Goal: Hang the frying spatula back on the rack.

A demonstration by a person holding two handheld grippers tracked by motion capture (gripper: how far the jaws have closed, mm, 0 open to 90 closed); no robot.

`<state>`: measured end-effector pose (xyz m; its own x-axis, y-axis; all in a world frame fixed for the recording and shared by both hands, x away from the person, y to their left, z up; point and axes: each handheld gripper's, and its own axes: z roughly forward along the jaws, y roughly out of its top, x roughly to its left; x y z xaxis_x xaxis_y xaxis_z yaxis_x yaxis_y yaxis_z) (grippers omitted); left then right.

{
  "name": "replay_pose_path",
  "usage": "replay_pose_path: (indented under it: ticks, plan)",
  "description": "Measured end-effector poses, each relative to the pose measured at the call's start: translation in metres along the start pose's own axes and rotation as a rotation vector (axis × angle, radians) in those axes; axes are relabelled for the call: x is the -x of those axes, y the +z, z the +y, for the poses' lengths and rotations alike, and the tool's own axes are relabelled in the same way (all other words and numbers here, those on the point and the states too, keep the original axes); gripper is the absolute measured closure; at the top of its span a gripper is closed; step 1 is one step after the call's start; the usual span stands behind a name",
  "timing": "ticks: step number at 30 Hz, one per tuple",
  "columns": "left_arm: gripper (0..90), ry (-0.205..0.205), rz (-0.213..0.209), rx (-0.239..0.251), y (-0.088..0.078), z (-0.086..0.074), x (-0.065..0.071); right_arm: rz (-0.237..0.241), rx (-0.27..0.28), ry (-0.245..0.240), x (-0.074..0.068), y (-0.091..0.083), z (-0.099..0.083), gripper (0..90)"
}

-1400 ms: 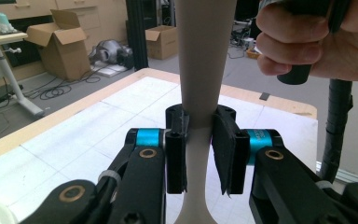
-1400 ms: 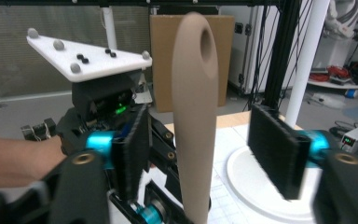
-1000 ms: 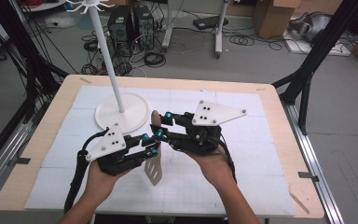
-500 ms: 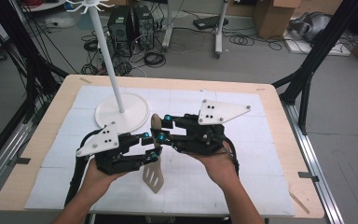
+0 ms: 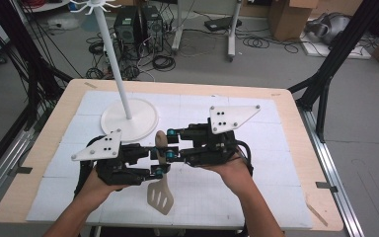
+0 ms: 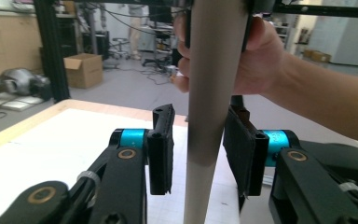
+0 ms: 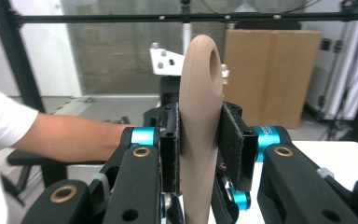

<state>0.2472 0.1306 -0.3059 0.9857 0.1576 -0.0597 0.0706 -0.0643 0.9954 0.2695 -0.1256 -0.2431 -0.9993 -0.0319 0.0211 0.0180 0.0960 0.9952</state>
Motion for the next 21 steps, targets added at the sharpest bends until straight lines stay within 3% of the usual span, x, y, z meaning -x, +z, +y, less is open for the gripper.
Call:
replay_pose_path:
  ticks: [5, 7, 11, 13, 15, 18, 20, 21]
  plan:
    - [71.5, 0.010, -0.037, 0.001, 0.000, -0.001, 0.001, 0.042, -0.005, -0.007, 0.001, 0.002, -0.001, 70.4]
    - [73.8, 0.019, -0.033, -0.002, 0.001, -0.001, 0.002, 0.048, -0.001, -0.001, 0.002, 0.002, -0.002, 70.3]
    - [74.4, 0.007, 0.024, -0.009, -0.001, 0.001, 0.002, 0.014, 0.015, 0.022, 0.002, 0.000, -0.004, 69.5]
    - [74.7, -0.008, 0.068, -0.033, -0.002, 0.001, 0.000, -0.043, 0.048, 0.045, 0.002, -0.004, -0.006, 54.1]
    - [74.8, -0.009, 0.114, -0.046, -0.004, 0.001, -0.001, -0.093, 0.098, 0.072, 0.002, -0.011, -0.007, 50.8]
    - [75.1, -0.024, 0.180, -0.032, -0.009, 0.003, -0.003, -0.175, 0.114, 0.070, -0.002, -0.024, -0.009, 43.8]
    - [75.1, -0.027, 0.219, -0.022, -0.013, 0.005, -0.004, -0.277, 0.099, 0.063, -0.007, -0.033, -0.012, 41.1]
    - [75.1, -0.022, 0.241, -0.025, -0.015, 0.006, -0.005, -0.362, 0.079, 0.046, -0.012, -0.038, -0.015, 38.8]
